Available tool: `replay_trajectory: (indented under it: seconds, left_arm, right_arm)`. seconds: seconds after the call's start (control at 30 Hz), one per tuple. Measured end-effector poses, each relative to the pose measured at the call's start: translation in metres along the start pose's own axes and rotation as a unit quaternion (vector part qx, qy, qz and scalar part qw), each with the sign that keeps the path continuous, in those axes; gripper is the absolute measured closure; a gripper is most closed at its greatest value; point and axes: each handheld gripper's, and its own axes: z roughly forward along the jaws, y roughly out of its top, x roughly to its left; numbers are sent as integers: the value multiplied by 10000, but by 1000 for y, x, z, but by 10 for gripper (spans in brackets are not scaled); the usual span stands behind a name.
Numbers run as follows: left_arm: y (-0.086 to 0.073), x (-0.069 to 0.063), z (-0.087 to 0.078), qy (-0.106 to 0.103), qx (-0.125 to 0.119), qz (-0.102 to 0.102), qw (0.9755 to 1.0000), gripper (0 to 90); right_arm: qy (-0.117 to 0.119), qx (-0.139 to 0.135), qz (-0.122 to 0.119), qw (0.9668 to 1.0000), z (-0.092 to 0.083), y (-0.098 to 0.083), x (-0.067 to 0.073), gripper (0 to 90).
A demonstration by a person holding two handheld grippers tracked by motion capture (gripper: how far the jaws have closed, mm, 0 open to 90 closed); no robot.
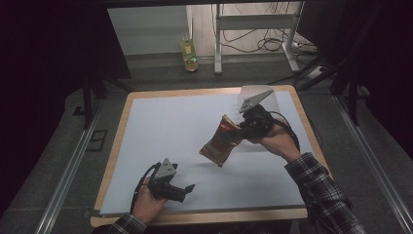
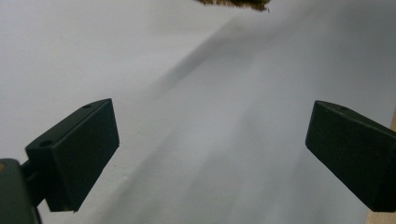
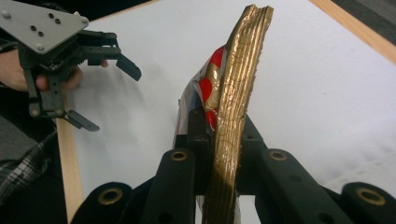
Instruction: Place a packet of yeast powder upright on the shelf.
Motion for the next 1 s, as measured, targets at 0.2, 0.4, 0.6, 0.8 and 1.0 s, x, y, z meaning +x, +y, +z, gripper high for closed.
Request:
replay_trajectory:
  seconds: [0.2,0.4,0.6,0.8,1.0]
  left_arm:
    - [0,1,0,-8,2,6,10000,21]
    - [0,1,1,15,68,30,10000,21]
    - [0,1,1,48,68,43,10000,22]
    - [0,0,2,81,102,79,9999,22]
    - [0,1,2,100,101,90,9999,22]
  right_arm:
    - [-98,46,-99,9999,-11,6,-5,809]
    - [-78,25,-239,9997,-22,11,-11,810]
    - [-127,15,-468,9988,-34,19,-18,810]
    - [-179,-79,-574,9982,-48,26,-26,814]
    - [-333,-132,-610,9975,-62,30,-36,819]
